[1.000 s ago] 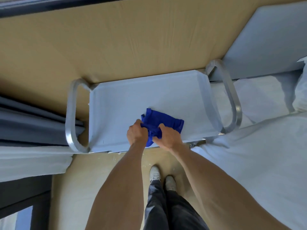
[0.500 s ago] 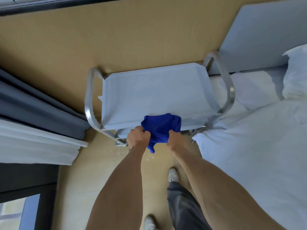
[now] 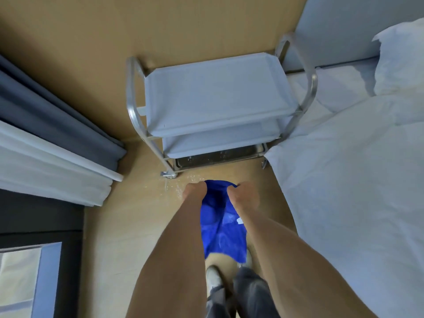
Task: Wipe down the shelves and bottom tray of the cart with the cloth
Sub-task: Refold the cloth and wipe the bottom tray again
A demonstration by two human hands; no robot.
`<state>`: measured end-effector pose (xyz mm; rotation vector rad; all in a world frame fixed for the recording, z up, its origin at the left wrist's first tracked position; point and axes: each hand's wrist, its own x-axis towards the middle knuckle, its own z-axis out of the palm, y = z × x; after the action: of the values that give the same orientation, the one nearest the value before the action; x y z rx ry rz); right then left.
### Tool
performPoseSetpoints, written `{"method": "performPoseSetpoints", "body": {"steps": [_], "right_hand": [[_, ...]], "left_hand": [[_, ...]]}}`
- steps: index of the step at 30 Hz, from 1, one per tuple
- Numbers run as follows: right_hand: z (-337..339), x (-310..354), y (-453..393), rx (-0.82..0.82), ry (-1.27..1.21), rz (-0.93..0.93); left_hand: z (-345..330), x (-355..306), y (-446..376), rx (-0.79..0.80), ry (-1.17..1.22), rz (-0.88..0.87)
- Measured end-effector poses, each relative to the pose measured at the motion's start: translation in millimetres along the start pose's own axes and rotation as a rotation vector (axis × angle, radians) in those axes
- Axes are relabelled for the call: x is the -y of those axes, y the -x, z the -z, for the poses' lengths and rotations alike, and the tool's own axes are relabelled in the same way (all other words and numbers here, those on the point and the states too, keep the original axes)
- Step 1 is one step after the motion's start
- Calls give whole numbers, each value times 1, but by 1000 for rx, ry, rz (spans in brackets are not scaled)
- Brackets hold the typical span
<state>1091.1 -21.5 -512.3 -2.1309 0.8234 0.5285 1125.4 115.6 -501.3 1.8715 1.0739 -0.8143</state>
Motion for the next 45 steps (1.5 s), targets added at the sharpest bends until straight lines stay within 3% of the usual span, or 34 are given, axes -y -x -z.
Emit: {"method": "performPoseSetpoints", "body": {"steps": [5, 8, 11, 13, 16, 20, 23, 29, 35, 39, 42, 45], "right_hand": [[-58, -20, -36, 189, -449, -22], [-102, -49, -93, 248, -503, 50], [-145, -80, -165, 173, -527, 95], [-167, -95, -208, 94, -531, 116], [-195, -107, -252, 57, -520, 179], [-214, -105, -279, 55, -648, 249], [-201, -90, -262, 64, -658, 342], [-156, -68, -218, -16, -702, 369], [-160, -96, -256, -196, -324, 218], [-195, -122, -286, 40, -289, 299], [-221, -135, -307, 388, -680, 181], [-230, -145, -330, 577, -900, 137]], "left_hand": [[-45, 4, -52, 253, 418, -28], [-71, 5, -84, 355, 534, -86], [-105, 21, -157, 419, 514, -224], [-128, 31, -207, 325, 390, -362], [-152, 43, -284, -45, 221, -555], [-172, 69, -351, -22, 46, -680], [-178, 91, -363, 33, 119, -761], [-170, 114, -296, 113, 218, -738], [-160, 99, -298, 211, 458, -566], [-181, 78, -310, 291, 635, -506], [-203, 56, -311, 362, 760, -445], [-210, 40, -308, 366, 918, -361]]}}
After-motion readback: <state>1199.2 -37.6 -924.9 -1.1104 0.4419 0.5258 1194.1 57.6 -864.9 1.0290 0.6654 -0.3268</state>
